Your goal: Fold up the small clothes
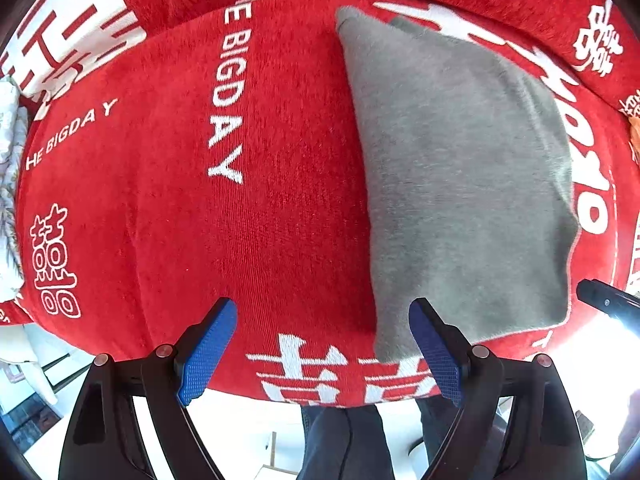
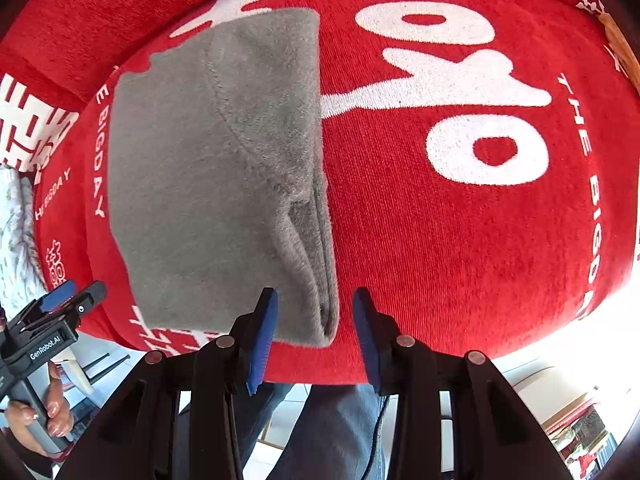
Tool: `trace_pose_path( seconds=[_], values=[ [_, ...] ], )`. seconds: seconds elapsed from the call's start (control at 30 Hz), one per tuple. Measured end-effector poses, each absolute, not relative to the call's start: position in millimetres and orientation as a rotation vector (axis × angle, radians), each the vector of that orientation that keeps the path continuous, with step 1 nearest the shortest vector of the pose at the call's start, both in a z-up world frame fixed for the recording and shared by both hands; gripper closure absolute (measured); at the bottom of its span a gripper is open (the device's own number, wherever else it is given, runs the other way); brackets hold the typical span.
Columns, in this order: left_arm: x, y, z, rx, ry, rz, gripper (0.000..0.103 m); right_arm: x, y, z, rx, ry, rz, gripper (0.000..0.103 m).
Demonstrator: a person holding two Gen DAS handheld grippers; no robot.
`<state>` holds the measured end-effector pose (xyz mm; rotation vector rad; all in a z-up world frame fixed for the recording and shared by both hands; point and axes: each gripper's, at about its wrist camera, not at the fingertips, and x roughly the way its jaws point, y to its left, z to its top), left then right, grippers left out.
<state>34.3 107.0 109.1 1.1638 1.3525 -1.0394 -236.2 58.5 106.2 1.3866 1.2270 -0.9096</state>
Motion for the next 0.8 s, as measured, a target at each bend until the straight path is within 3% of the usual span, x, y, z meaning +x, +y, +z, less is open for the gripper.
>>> trace_pose_path(
  seconds=[0.23,0.43,0.47,0.5,0.8],
  values=[
    [23.2,104.6,144.7,1.152,1.323,-1.085,0.014,-228.2,57.6,139.1,1.341,1.214,-0.903,0.052],
    [20.7,102.7,166.8,1.119,1.323,-1.109,0.014,-220.0,55.1,165.6,1.280,1.191,-0.936,0.036],
    [19.4,102.1,173.3,1.110,1.305,-1.122,0.011,-218.3,54.3,171.5,1.254,1.184,-0.952,0.027],
    [17.5,101.6,178.3,1.106,1.289,-1.128,0.000,-216.8,53.2,176.1,1.233,1.179,-0.966,0.023],
    [18.0,91.2,210.9,1.044,1.233,-1.115,0.000,-205.5,41.8,206.2,1.094,1.200,-1.061,0.016]
  ],
)
